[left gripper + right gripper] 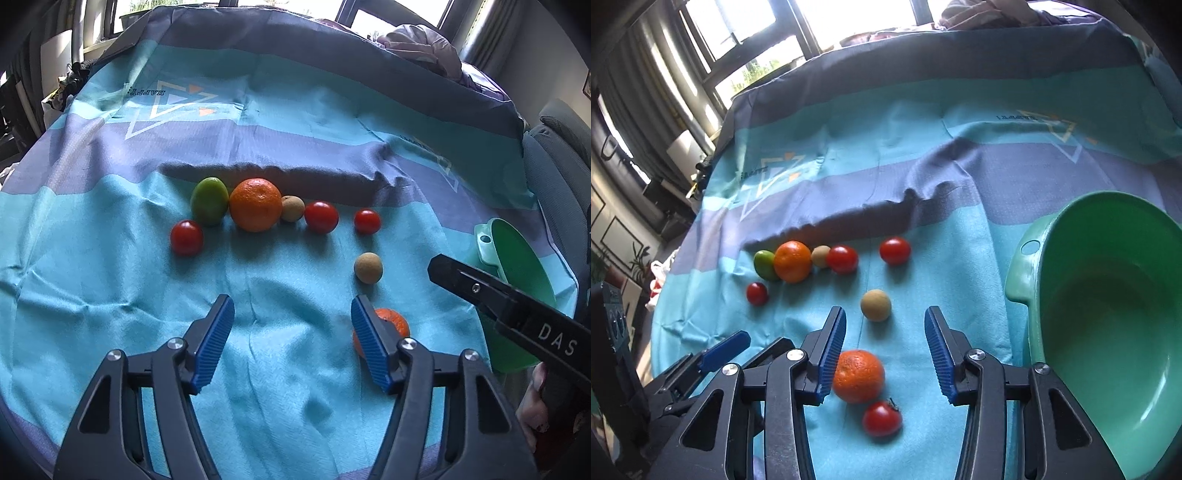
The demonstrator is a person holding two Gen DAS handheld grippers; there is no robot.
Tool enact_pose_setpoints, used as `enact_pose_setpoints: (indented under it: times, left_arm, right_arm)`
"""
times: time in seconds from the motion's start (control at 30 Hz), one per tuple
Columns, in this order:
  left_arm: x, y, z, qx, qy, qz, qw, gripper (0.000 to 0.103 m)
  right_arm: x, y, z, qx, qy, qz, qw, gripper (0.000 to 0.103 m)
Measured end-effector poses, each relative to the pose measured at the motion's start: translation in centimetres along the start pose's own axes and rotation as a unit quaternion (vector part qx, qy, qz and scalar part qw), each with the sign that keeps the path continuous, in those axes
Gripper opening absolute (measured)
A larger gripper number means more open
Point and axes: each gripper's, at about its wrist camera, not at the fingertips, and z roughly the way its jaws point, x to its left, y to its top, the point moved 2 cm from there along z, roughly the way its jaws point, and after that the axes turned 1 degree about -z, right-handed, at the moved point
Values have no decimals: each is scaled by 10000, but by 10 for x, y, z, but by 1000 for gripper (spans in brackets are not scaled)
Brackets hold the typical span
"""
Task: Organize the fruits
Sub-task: 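Lower the right gripper around the orange and close on it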
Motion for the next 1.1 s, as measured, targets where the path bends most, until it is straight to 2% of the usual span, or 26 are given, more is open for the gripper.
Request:
enact_pose_setpoints:
  times: [0.3, 0.63, 0.87, 0.97, 1.1]
  left_arm:
    - [0, -1, 1, -3, 28, 40, 10000, 61]
    - [-4, -2, 3, 120, -51, 134, 9998, 60]
    - [-4, -5, 5, 213, 16, 228, 9995, 60]
    - [-8, -7, 9, 328, -68, 295, 9990, 60]
    - [-17, -13, 11, 508, -404, 383, 9972, 60]
  right_arm:
    - [-3, 0, 1, 138, 172, 63, 9997, 47]
    - [-1, -5, 11, 449, -77, -45, 9990, 47]
    - [-7, -10, 20, 718, 33, 165, 9973, 47]
    - [-11, -12, 25, 864, 123, 357, 9955, 47]
    - [-13, -15, 29, 1036, 320, 561, 9925, 47]
